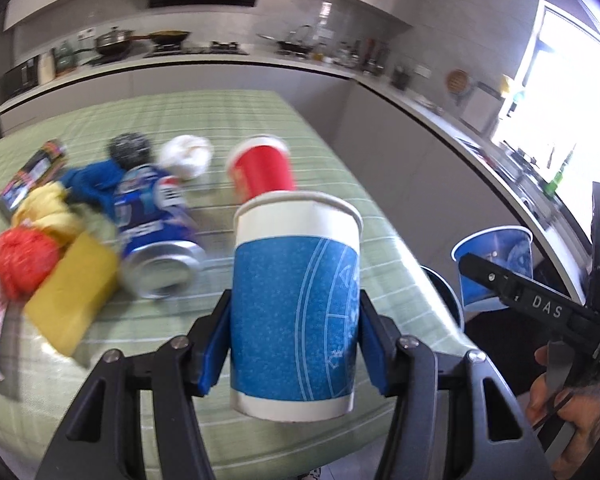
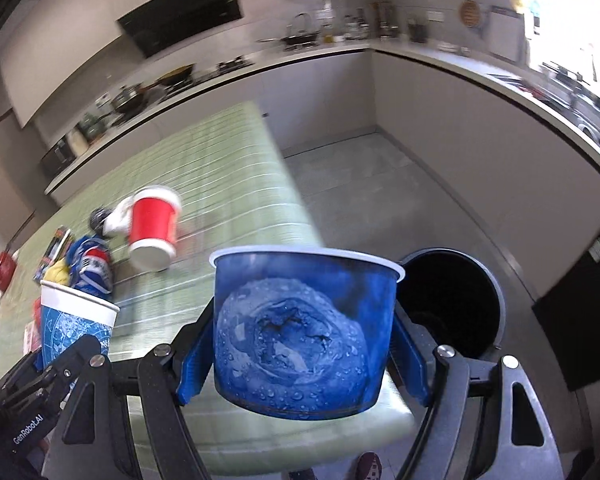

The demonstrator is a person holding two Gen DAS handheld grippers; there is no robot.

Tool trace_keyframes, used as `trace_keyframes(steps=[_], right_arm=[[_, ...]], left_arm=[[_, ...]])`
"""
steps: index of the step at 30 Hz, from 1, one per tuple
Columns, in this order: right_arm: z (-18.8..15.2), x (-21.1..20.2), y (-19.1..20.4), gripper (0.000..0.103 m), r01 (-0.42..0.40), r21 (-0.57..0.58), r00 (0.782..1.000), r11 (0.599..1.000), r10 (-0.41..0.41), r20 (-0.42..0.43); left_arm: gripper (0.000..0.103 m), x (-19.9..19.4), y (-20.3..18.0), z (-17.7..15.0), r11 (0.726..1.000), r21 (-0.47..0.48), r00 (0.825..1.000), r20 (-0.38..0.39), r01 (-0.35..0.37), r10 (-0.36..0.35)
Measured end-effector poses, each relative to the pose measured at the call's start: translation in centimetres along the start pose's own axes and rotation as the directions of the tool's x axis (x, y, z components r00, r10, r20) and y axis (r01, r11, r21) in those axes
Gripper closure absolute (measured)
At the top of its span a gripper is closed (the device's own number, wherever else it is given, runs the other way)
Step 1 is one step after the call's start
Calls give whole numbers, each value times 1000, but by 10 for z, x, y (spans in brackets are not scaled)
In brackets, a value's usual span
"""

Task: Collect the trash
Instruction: 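Carry both cups over the black bin and open both tools to drop them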

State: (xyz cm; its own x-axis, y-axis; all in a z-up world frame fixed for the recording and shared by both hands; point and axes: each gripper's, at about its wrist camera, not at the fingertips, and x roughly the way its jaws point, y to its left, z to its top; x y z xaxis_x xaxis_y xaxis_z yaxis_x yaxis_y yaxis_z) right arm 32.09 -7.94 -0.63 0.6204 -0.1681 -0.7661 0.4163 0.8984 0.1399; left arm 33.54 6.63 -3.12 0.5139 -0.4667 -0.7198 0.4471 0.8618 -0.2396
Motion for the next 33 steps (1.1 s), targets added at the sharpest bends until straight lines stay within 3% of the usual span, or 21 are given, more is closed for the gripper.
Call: trace_keyframes(steps=[8,20,25,33], right_arm=[[-1,-14,-69,24,49,65,999,997,-51,19],[40,27,-220,24,-16,7,999,1000,16,-29],[48,59,-266,24,-44,-27,995,999,42,-90],[44,100,-306,24,-64,-30,986,997,59,-154]], left_arm=[[45,23,-58,9,996,63,998,-17,58,-57],[45,84,-190,17,999,47,1000,-17,21,-20],[45,133,-236,13,999,19,996,-82,27,-25],[45,209,-253,-18,1000,-18,976,-218,-12,7]])
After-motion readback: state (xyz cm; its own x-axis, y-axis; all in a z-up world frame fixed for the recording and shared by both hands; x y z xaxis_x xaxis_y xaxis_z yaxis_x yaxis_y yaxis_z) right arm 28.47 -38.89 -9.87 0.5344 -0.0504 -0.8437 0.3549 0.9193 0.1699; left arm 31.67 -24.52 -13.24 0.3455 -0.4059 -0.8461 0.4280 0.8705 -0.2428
